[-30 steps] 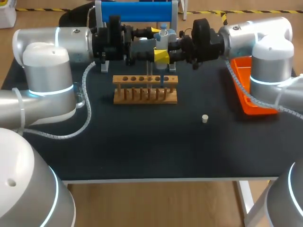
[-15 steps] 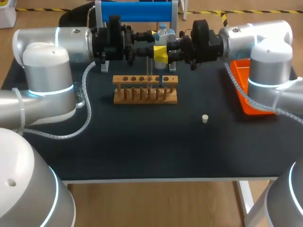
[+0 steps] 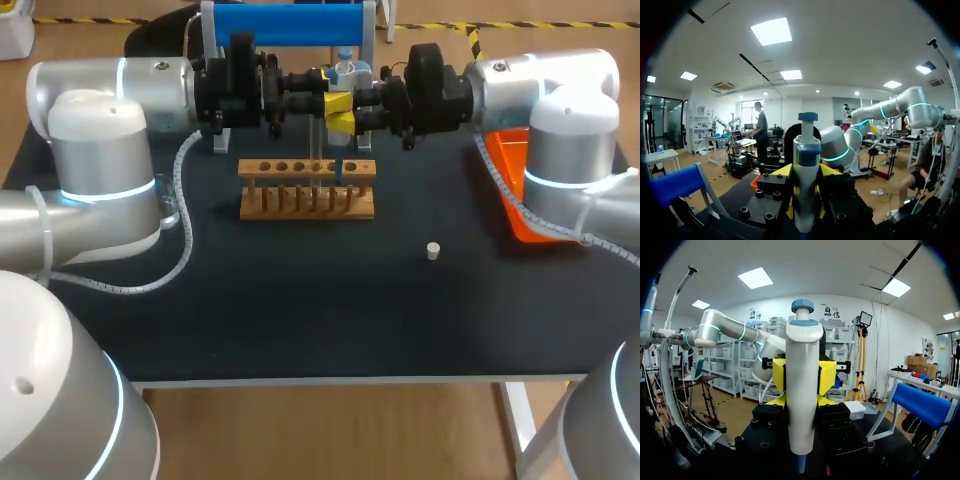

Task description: Invert the test tube, pick up the pipette, mount the tip to pipette, aspirate from beaker and dispense into the tube, eject the tip, return the pipette, and cap with the stopper.

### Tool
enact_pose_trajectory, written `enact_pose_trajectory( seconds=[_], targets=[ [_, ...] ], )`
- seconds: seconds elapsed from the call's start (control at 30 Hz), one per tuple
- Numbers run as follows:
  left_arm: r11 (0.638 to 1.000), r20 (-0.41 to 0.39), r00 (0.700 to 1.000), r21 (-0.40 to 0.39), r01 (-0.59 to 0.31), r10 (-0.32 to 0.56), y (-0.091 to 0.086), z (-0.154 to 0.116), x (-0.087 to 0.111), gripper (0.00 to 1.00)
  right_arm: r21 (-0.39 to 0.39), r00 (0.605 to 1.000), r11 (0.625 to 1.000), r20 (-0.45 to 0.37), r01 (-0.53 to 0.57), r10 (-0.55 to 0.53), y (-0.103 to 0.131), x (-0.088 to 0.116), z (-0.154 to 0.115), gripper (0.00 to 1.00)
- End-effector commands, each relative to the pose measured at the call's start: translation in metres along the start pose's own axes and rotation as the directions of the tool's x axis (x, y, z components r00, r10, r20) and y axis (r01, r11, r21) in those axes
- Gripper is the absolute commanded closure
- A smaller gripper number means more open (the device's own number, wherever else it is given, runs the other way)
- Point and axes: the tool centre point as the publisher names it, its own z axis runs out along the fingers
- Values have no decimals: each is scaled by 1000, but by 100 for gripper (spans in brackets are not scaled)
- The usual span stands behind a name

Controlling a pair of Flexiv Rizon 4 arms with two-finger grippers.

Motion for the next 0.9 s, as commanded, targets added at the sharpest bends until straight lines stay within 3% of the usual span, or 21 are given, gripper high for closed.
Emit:
enact_pose_trajectory(
  seconds=[0.03,0.17,0.2,0.23,0.27,0.3,0.5,0.67,0.9],
  targets=[
    [1000,0,1000,2,0,0,1,0,-1,100,0,1000,1000,1,3,-3,1,1,0,100],
    [1000,0,1000,2,0,0,1,0,-1,100,4,1000,1000,-8,0,0,1,1,0,100],
    [1000,0,1000,2,0,0,1,0,-1,100,3,1000,1000,-10,0,0,1,1,0,84],
    [1000,0,1000,2,0,0,1,0,-1,100,2,1000,1000,-10,0,0,1,1,0,59],
    [1000,0,1000,2,0,0,1,0,-1,100,1,1000,1000,-15,-3,3,1,2,-1,15],
    [1000,0,1000,2,0,0,1,0,-1,100,-1,1000,1000,-20,-4,4,2,2,-1,0],
    [1000,0,1000,2,0,0,1,0,-1,100,-13,999,1000,-45,1,-1,7,8,-13,0],
    [1000,0,1000,2,0,0,1,0,-1,100,-9,998,1000,-55,-5,5,7,10,-43,0],
    [1000,0,1000,2,0,0,1,0,-1,100,63,999,998,31,-16,14,0,-11,-79,0]
  ],
)
